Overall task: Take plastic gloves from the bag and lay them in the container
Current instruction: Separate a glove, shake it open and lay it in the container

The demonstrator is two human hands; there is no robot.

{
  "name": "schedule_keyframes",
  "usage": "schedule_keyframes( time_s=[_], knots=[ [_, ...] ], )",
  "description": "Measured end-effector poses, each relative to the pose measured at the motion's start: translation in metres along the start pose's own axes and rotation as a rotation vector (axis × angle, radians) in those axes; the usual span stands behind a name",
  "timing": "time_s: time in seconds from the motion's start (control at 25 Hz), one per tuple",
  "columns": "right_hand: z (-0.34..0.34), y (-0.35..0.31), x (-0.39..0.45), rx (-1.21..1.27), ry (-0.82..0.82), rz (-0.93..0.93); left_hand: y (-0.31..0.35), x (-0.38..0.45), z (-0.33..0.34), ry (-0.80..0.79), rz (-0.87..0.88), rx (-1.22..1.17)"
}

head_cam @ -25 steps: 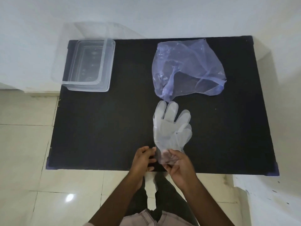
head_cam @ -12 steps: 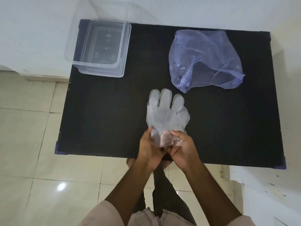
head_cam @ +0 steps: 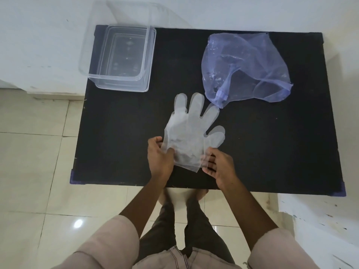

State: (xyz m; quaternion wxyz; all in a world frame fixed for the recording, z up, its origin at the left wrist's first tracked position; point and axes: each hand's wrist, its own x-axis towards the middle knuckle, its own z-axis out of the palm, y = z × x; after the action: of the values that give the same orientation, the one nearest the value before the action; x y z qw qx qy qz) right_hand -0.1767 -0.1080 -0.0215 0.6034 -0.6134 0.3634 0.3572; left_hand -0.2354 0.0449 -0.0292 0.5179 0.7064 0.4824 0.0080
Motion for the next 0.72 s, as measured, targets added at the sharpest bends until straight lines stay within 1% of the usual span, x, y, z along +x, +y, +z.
schedule_keyframes(
  time_s=[0.08, 0.12, 0.16, 0.2, 0.24, 0.32, 0.4, 0.48, 0.6, 0.72],
  knots=[
    [-0.002, 0.003, -0.002, -0.015, -0.001, -0.003, -0.002, -0.014, 0.0, 0.112, 0.278, 0.228],
    [-0.003, 0.005, -0.003, -0.02, 0.001, -0.009, -0.005, -0.021, 0.001, 0.117, 0.424, 0.339],
    [-0.005, 0.008, -0.004, -0.025, 0.004, -0.014, -0.01, -0.027, 0.001, 0.077, 0.551, 0.439],
    [-0.005, 0.012, -0.005, -0.031, 0.008, -0.023, -0.015, -0.032, 0.002, 0.002, 0.647, 0.513],
    [-0.006, 0.015, -0.006, -0.038, 0.016, -0.032, -0.02, -0.035, 0.004, -0.087, 0.697, 0.565],
    [-0.005, 0.019, -0.008, -0.05, 0.035, -0.046, -0.03, -0.038, 0.007, -0.209, 0.694, 0.614],
    [-0.003, 0.021, -0.009, -0.049, 0.046, -0.05, -0.037, -0.036, 0.01, -0.244, 0.646, 0.636],
    [-0.001, 0.023, -0.009, -0.038, 0.051, -0.046, -0.038, -0.034, 0.012, -0.232, 0.614, 0.658],
    [0.001, 0.025, -0.008, -0.03, 0.054, -0.041, -0.036, -0.031, 0.014, -0.172, 0.658, 0.647],
    [0.0, 0.025, -0.006, -0.107, 0.101, -0.073, -0.034, -0.027, 0.013, -0.123, 0.672, 0.632]
  ],
)
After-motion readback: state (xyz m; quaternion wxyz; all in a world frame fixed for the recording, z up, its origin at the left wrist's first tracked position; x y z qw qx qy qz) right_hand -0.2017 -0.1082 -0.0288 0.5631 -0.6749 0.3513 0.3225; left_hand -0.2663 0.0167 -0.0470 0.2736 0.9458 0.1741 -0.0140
